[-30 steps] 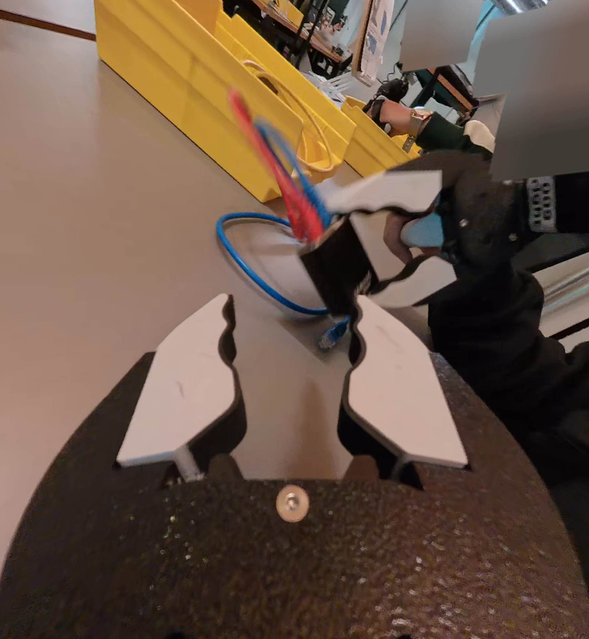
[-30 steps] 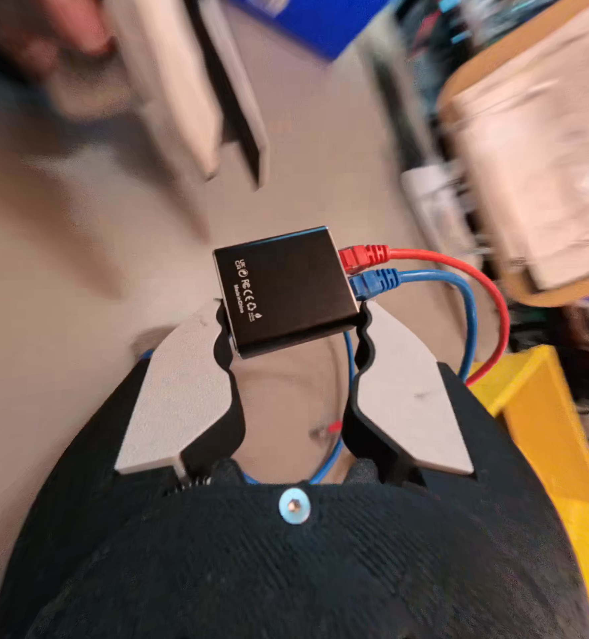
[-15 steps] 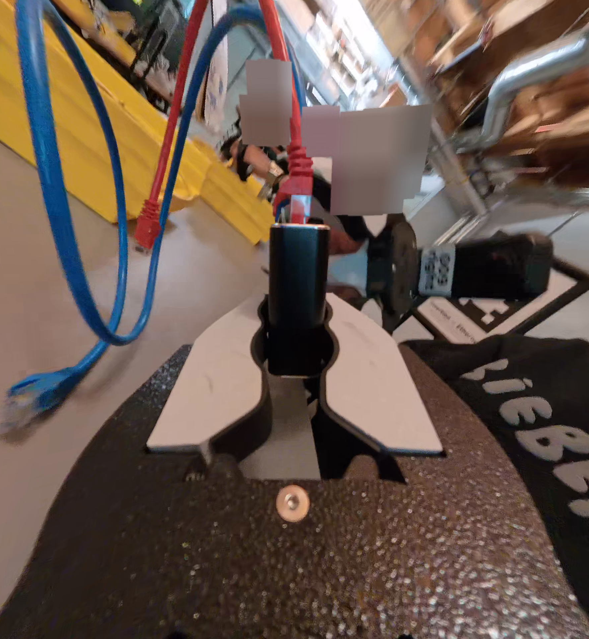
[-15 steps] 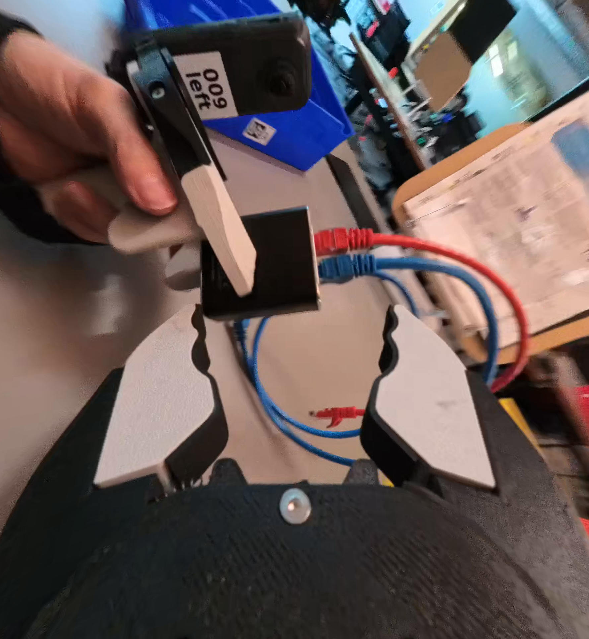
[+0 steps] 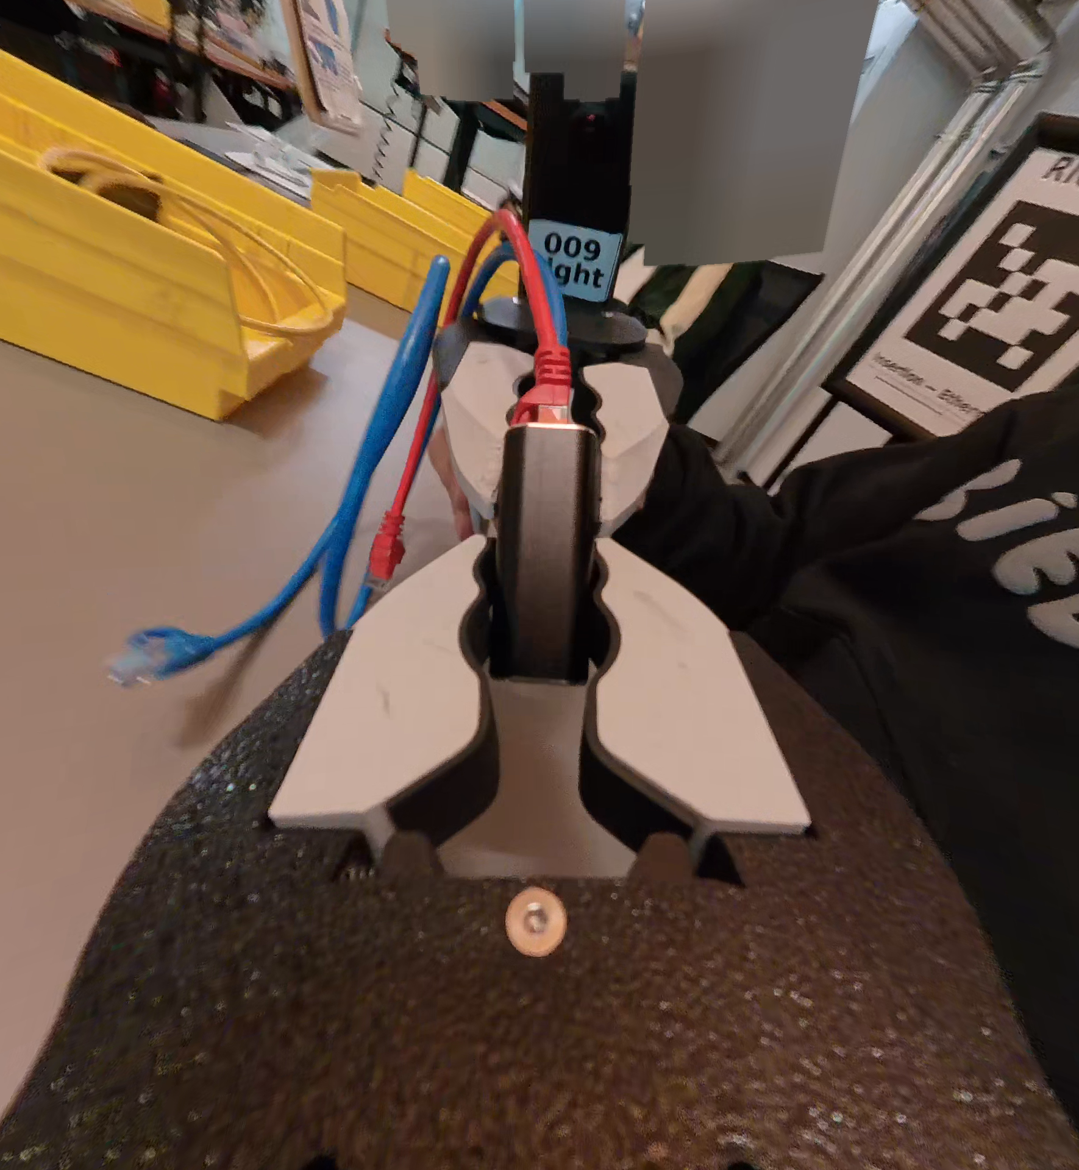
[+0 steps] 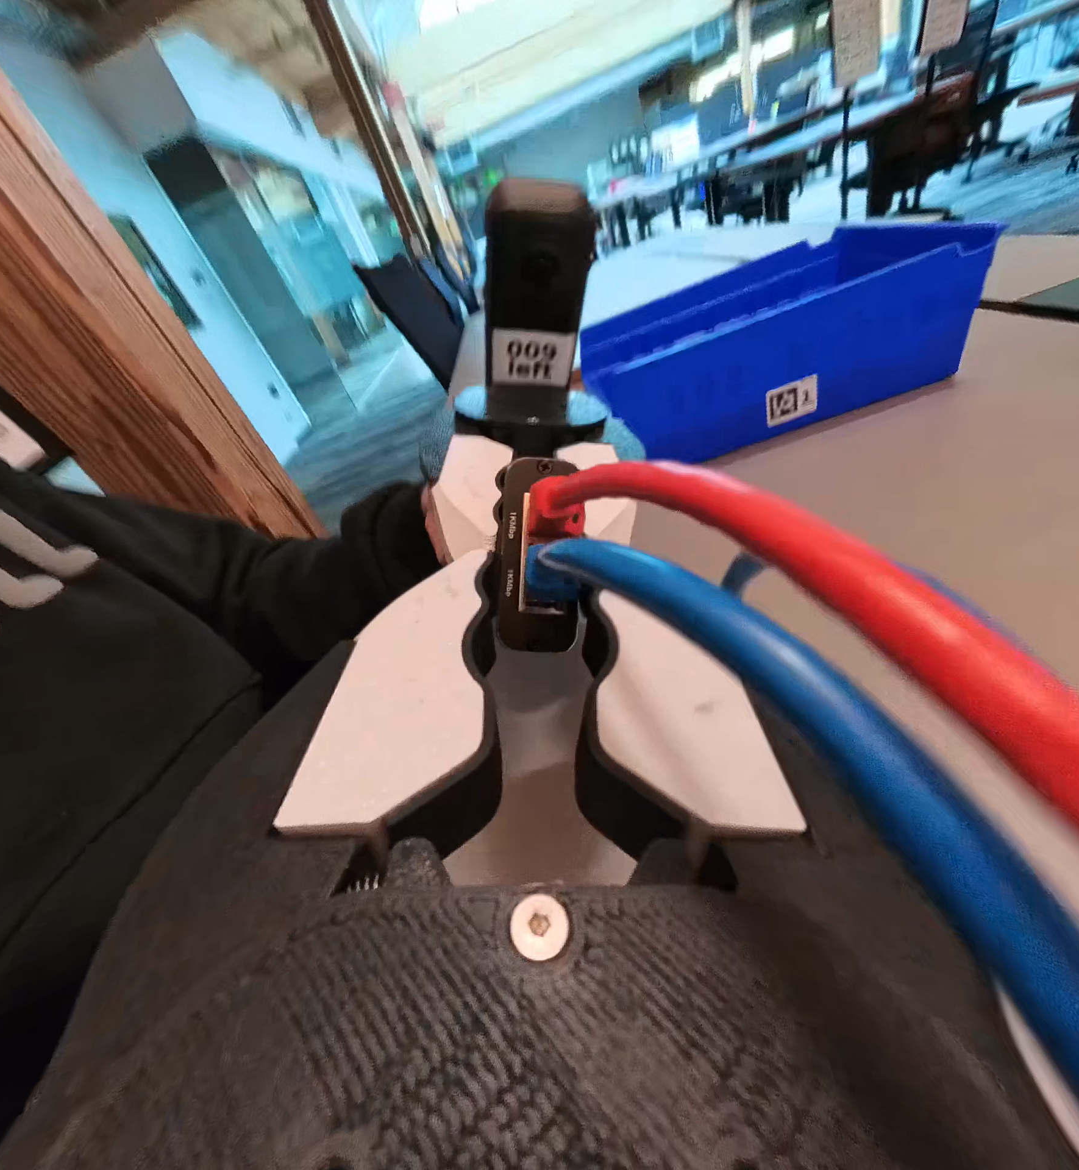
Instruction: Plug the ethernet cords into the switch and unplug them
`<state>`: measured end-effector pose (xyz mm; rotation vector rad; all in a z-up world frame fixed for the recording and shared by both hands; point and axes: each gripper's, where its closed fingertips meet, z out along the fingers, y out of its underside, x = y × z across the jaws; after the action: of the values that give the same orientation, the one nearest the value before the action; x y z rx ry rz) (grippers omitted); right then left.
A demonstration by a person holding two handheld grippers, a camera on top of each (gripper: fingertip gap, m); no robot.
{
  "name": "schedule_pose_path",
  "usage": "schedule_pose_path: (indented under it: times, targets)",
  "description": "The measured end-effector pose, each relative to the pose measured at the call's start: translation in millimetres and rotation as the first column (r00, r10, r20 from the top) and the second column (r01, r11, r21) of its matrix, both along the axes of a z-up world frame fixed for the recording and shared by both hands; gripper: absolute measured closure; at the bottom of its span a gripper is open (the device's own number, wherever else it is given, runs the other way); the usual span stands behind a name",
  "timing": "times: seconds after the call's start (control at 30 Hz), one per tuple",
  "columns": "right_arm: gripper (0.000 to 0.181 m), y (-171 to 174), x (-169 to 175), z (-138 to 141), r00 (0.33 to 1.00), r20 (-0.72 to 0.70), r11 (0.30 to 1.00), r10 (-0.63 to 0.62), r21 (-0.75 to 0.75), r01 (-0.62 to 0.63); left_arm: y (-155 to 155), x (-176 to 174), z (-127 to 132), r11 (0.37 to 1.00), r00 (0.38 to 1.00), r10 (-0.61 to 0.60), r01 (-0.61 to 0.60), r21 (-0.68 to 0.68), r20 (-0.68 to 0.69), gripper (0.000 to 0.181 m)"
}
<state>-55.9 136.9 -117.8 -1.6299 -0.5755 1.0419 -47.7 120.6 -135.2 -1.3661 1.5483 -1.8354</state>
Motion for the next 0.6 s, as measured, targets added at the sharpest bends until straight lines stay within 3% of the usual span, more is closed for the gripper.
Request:
schedule_pose_path:
  times: [0.1, 0.17, 0.2, 0.27, 0.33, 0.37, 0.47, 0.6]
  targets:
    - [0.158, 14.8, 17.2, 20.3, 0.949, -0.302, 0.993, -0.092, -0.098, 0.065, 17.2, 8.3, 23.5, 0.985, 0.972, 0.168, -0.173, 0.017, 0.163, 0.152]
    - [0.158, 24.4, 36.1, 25.0, 0.867, -0.459, 0.974, -0.194, -0.199, 0.113, 32.0, 7.9, 29.6, 0.929, 0.919, 0.290, -0.338, 0.154, 0.267, 0.138]
    - [0.158, 27.6, 42.8, 24.0, 0.828, -0.508, 0.961, -0.239, -0.248, 0.125, 35.7, 6.8, 27.2, 0.872, 0.895, 0.314, -0.404, 0.278, 0.317, 0.132]
    - [0.158, 32.0, 48.1, 17.7, 0.779, -0.546, 0.938, -0.307, -0.315, 0.148, 41.6, 8.5, 18.3, 0.692, 0.858, 0.335, -0.504, 0.516, 0.389, 0.117]
    - [0.158, 34.5, 44.4, 11.2, 0.762, -0.546, 0.919, -0.347, -0.359, 0.162, 45.4, 13.5, 15.7, 0.535, 0.821, 0.362, -0.570, 0.623, 0.441, 0.112]
    - [0.158, 33.8, 40.9, 13.0, 0.746, -0.569, 0.919, -0.345, -0.365, 0.147, 43.6, 16.5, 14.2, 0.503, 0.814, 0.363, -0.580, 0.641, 0.453, 0.111]
    - [0.158, 30.1, 28.9, 19.2, 0.714, -0.611, 0.921, -0.342, -0.368, 0.127, 49.9, 23.5, 6.0, 0.453, 0.782, 0.430, -0.619, 0.642, 0.451, 0.108]
    - [0.158, 28.3, 25.5, 23.4, 0.679, -0.640, 0.922, -0.360, -0.356, 0.153, 46.8, 20.9, 18.4, 0.492, 0.719, 0.448, -0.695, 0.525, 0.532, 0.111]
